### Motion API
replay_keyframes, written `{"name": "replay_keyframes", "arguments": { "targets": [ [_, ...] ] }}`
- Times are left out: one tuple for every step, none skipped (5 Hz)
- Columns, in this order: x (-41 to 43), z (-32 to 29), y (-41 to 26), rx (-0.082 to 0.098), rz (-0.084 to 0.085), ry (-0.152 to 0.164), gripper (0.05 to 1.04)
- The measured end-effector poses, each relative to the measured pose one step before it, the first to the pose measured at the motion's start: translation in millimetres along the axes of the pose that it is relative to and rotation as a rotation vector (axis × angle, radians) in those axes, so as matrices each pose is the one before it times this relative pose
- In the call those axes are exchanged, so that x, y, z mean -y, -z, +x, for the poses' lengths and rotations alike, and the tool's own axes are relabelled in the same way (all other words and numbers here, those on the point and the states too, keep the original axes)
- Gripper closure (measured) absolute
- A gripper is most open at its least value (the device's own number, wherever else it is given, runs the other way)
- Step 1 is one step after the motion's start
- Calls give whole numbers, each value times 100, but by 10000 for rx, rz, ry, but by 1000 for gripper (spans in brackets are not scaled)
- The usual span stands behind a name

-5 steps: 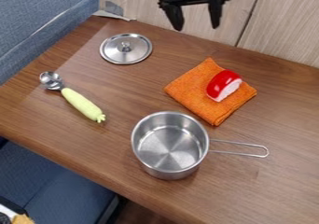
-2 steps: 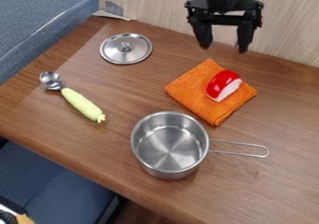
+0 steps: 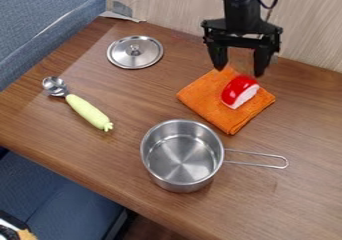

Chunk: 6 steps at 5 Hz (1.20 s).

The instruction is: Put the red object in the silver pot

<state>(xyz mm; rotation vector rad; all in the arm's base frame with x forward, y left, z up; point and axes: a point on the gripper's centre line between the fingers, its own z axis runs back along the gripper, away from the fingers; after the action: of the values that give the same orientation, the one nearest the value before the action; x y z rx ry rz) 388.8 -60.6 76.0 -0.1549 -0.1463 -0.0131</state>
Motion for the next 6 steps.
{"name": "replay_keyframes", "arguments": {
  "targets": [
    [166, -420, 1391, -366, 69, 119, 83],
    [-221, -332, 1099, -280, 381, -57, 83],
    [-122, -63, 1280, -272, 170, -15, 117],
    [160, 510, -267, 124, 123, 162, 389],
    [575, -272, 13, -73, 445, 242, 495],
    [273, -192, 264, -33, 0, 105, 495]
  ]
}}
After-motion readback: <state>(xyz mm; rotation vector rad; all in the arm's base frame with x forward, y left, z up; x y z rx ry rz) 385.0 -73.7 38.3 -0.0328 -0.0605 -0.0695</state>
